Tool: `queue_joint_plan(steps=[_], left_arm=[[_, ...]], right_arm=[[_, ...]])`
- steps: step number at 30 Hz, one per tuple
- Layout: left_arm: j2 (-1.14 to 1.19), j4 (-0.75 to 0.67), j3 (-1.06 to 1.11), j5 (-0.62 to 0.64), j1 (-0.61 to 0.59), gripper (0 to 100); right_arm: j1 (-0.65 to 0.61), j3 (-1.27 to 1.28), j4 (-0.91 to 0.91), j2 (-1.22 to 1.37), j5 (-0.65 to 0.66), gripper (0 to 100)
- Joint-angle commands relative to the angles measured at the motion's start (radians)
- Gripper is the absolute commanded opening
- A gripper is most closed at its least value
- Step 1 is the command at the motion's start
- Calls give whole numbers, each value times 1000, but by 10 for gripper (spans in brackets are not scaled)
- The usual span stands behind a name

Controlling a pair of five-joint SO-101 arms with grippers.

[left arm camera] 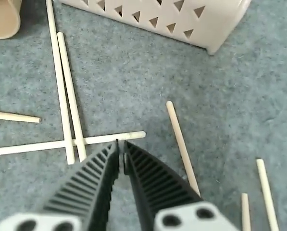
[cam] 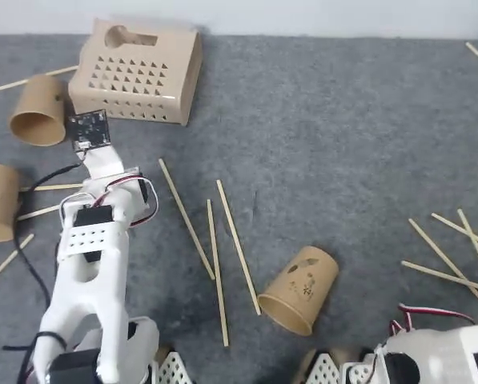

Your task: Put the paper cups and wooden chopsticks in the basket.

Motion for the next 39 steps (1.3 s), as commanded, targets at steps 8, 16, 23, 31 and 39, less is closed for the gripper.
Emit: queue_joint_plan(steps=[8,16,23,31,39], left_arm=[[-3,-21,-1,-12,9,13],[-3,-21,-1,-12,9,13],[-3,-21,-1,-12,9,13],[-2,-23,-1,-12,9,13],[-2,-23,-1,-12,6,13]], right_arm=[[-2,-147,47,-124,34,127],[10,-133,-25,-104,104,127],[8,-91,-148,31,107,127],[8,-98,-61,56,127,127],[8,-103,47,61,232,125]])
